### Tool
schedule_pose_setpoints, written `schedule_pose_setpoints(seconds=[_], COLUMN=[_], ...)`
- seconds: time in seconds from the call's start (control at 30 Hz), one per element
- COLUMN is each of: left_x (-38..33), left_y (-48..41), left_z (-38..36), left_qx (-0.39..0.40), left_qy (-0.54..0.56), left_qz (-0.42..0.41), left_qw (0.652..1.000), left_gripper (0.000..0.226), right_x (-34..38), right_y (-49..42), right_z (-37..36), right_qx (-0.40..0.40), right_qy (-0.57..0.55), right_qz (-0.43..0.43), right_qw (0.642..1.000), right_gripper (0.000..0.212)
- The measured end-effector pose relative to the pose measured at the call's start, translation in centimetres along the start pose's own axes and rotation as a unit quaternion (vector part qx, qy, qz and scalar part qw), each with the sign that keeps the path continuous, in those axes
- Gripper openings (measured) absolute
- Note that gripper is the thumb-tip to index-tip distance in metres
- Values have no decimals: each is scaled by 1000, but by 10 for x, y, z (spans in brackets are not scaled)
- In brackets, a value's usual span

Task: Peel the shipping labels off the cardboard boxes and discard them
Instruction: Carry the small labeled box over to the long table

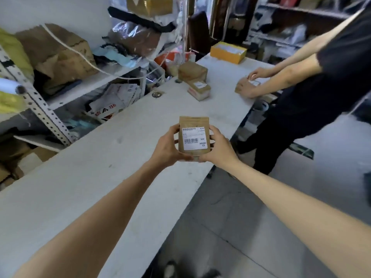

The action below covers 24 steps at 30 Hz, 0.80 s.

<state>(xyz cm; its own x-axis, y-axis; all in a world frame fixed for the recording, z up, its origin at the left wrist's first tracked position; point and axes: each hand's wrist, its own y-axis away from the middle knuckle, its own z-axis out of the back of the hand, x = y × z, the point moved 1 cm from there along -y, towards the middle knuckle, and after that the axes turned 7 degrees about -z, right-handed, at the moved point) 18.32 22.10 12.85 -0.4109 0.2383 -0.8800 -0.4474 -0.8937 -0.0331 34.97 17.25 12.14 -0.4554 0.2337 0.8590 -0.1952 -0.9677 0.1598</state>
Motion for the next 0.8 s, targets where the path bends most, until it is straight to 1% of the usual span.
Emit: schedule_pose_setpoints(seconds=[0.07, 0.17, 0.23, 0.3, 0.37, 0.4, 0.47, 0.5, 0.57, 0.67, 0.8], left_x=[-20, -63, -89, -120, -150, -165, -195, -210, -237, -266, -304], left_y=[-13, -24, -25, -22, -12, -5, 9, 17, 38, 81, 130], left_z=[-32, -97, -142, -192, -242, -267, -316, -341, -387, -444, -509], left_qx=[51, 127, 168, 214, 264, 291, 339, 362, 410, 474, 555], left_qy=[1, 4, -2, -5, 0, 9, 16, 20, 33, 42, 48], left_qz=[-24, -78, -108, -149, -176, -186, -201, -211, -241, -271, -312], left_qw=[998, 989, 980, 965, 948, 938, 919, 908, 879, 837, 770], left_gripper=[109, 110, 110, 113, 112, 111, 110, 112, 117, 109, 110], right_x=[-17, -50, -72, -98, -124, -135, -154, -164, -181, -200, -219], right_y=[19, 56, 84, 118, 158, 180, 224, 246, 292, 361, 437], right_z=[34, 96, 132, 169, 203, 220, 252, 266, 287, 301, 315], right_qx=[-48, -136, -180, -241, -295, -315, -361, -388, -440, -491, -572], right_qy=[0, 1, 0, -19, -39, -38, -20, -14, -20, -27, -20], right_qz=[-16, -57, -87, -104, -130, -148, -174, -183, -204, -247, -298], right_qw=[999, 989, 980, 965, 946, 937, 916, 903, 874, 835, 764], right_gripper=[107, 100, 100, 104, 98, 96, 99, 100, 94, 93, 97])
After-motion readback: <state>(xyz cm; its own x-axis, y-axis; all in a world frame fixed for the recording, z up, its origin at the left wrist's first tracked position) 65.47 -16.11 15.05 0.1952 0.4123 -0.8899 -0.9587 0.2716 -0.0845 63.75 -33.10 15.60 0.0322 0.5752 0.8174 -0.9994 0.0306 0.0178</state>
